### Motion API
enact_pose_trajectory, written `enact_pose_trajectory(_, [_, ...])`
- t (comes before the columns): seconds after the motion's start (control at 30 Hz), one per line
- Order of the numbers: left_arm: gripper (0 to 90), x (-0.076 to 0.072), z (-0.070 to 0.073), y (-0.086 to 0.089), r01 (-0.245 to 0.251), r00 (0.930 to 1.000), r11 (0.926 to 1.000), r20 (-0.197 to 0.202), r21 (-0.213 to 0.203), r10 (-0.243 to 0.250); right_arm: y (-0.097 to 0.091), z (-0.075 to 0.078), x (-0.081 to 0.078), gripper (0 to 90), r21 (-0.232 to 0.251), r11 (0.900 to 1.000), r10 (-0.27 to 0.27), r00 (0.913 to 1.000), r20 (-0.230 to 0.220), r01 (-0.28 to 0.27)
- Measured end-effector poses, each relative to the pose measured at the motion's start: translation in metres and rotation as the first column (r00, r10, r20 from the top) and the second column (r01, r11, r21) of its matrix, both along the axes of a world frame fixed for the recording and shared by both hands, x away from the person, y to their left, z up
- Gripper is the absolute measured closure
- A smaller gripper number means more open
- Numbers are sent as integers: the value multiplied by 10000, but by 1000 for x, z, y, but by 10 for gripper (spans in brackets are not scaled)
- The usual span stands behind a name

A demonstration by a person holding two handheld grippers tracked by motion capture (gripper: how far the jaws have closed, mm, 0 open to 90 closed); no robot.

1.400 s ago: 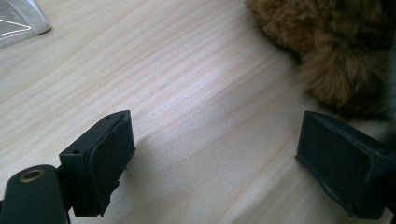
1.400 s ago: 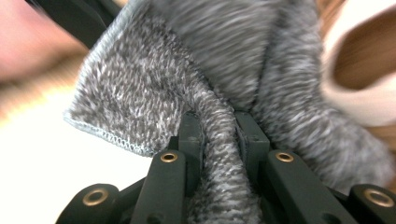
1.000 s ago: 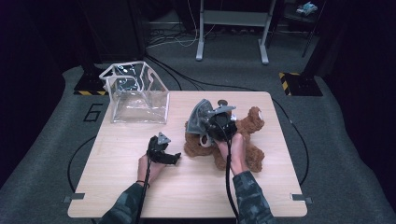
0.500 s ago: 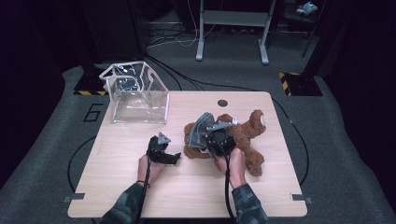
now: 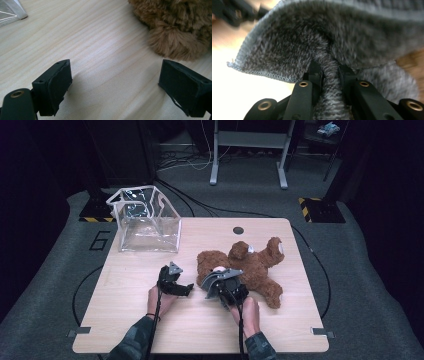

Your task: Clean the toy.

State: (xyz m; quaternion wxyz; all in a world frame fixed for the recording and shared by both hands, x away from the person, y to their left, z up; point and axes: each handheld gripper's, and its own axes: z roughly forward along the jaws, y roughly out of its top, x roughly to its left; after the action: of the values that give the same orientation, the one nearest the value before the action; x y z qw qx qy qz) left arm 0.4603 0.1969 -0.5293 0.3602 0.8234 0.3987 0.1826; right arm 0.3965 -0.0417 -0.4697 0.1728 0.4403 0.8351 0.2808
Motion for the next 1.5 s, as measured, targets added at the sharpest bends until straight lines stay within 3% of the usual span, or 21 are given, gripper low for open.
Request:
enact_pose_trajectory(0.13, [111, 1, 0, 0, -6, 10000, 10000, 32, -25, 6, 5, -13, -2, 765, -162, 9991, 372, 9979, -536, -382])
enact_pose_trajectory(0.23, [126, 1, 2, 2, -87, 9999, 9999, 148, -66, 88, -3, -1, -4, 765, 417, 9983, 430, 9982, -428, -412])
enact_pose_trajectory(0.3, [124, 0, 8, 4, -265, 9990, 9991, 345, -331, 277, -10, 11, -7, 764, 744, 9967, 334, 9992, -222, -317])
enact_pose_trajectory(0.37, [123, -3, 19, 0, -204, 9975, 9982, 670, -560, 241, -23, 28, -10, 765, 1006, 9947, 201, 9995, 262, -226])
enact_pose_trajectory(0.5, [113, -3, 54, -15, 146, 9911, 9964, 1328, -829, -35, -46, 51, -12, 765, 1102, 9931, -494, 9950, 863, 397])
enact_pose_trajectory(0.6, [113, -1, 74, -34, 575, 9856, 9954, 1633, -761, -444, -64, 65, -10, 765, 1264, 9871, -1158, 9837, 1378, 985])
enact_pose_trajectory(0.73, [113, 2, 87, -66, 1155, 9792, 9915, 1747, -600, -1035, -80, 76, -5, 765, 1018, 9807, -1836, 9651, 1869, 1669])
enact_pose_trajectory(0.93, [121, 5, 82, -114, 1676, 9712, 9858, 1700, 110, -1670, -90, 72, 12, 764, 884, 9717, -2315, 9573, 1733, 2190])
enact_pose_trajectory(1.03, [127, 8, 74, -128, 1175, 9716, 9893, 1959, 861, -1325, -92, 67, 18, 764, 920, 9688, -2423, 9574, 1570, 2301])
enact_pose_trajectory(1.13, [159, 10, 66, -129, 787, 9725, 9919, 2113, 996, -984, -93, 64, 20, 764, 849, 9687, -2439, 9583, 1492, 2333])
enact_pose_trajectory(1.3, [366, 7, 54, -124, 720, 9675, 9947, 2372, 736, -875, -91, 59, 21, 763, 933, 9667, -2494, 9585, 1383, 2381])
enact_pose_trajectory(1.43, [445, 4, 55, -123, 632, 9687, 9968, 2372, 499, -733, -84, 62, 19, 763, 960, 9730, -2220, 9647, 1419, 2099])
enact_pose_trajectory(1.5, [459, 2, 58, -121, 677, 9703, 9963, 2292, 526, -780, -73, 65, 19, 763, 881, 9808, -1856, 9708, 1517, 1737])
